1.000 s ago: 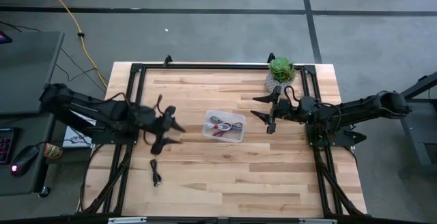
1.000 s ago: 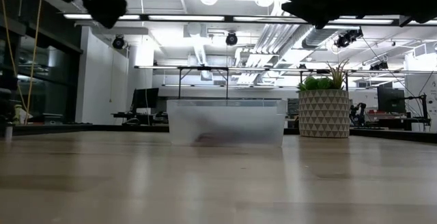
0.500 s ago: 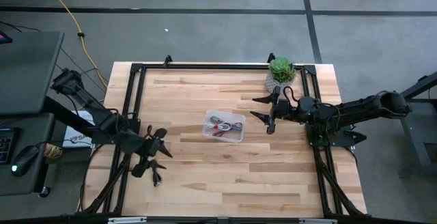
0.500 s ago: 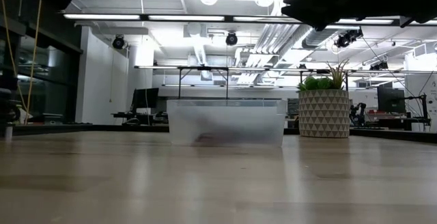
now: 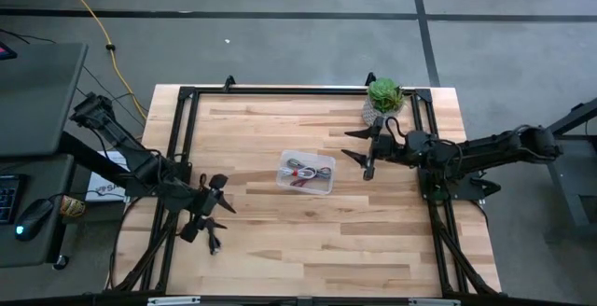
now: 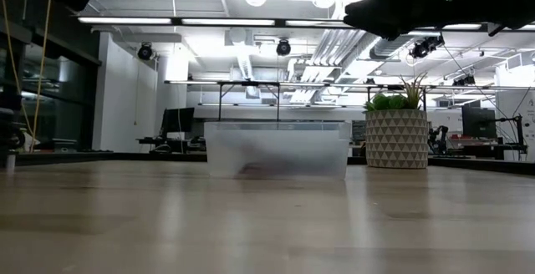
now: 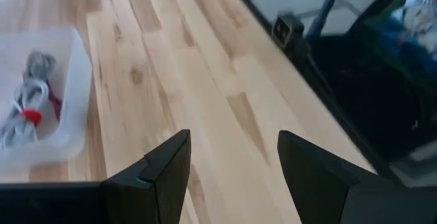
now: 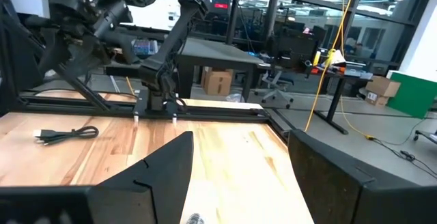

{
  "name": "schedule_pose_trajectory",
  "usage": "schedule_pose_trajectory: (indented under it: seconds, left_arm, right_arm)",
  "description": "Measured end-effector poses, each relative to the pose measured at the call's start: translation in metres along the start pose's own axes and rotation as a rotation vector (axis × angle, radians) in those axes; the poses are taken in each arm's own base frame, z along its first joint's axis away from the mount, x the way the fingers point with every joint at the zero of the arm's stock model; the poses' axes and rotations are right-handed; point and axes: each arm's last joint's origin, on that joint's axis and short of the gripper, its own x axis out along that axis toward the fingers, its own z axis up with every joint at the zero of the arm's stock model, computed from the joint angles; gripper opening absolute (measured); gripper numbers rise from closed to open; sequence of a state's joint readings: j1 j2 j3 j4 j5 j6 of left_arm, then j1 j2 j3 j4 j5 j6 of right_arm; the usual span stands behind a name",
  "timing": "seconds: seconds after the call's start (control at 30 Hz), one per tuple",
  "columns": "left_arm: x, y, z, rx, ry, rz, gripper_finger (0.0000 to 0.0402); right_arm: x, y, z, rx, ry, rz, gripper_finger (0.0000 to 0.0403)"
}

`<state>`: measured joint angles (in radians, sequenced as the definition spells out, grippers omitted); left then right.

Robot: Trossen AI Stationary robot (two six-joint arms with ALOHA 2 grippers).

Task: Pick and place USB-C Cables
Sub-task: Put the black charger cable into the transparent bin

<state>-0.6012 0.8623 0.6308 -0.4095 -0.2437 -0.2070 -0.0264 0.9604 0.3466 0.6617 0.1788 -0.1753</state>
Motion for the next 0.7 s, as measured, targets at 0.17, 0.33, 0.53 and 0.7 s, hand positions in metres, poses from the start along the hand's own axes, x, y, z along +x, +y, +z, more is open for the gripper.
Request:
schedule_pose_trajectory:
  seconds: [0.17, 0.33, 0.53, 0.7]
  left_arm:
    - [0.000, 0.000, -0.015, -0.011, 0.154, 0.031, 0.0200]
    - [0.005, 0.001, -0.026, -0.055, 0.271, 0.073, 0.0200]
    - [0.017, -0.001, -0.031, -0.066, 0.349, 0.102, 0.0200]
    - [0.032, -0.005, -0.040, -0.105, 0.469, 0.103, 0.0200]
  right_arm:
    - [0.000, 0.000, -0.001, 0.001, 0.006, 0.001, 0.0232]
    - [0.000, 0.001, -0.004, -0.008, 0.036, 0.007, 0.0232]
    - [0.000, 0.001, -0.005, -0.016, 0.056, 0.012, 0.0232]
    - [0.000, 0.001, -0.006, -0.016, 0.058, 0.012, 0.0232]
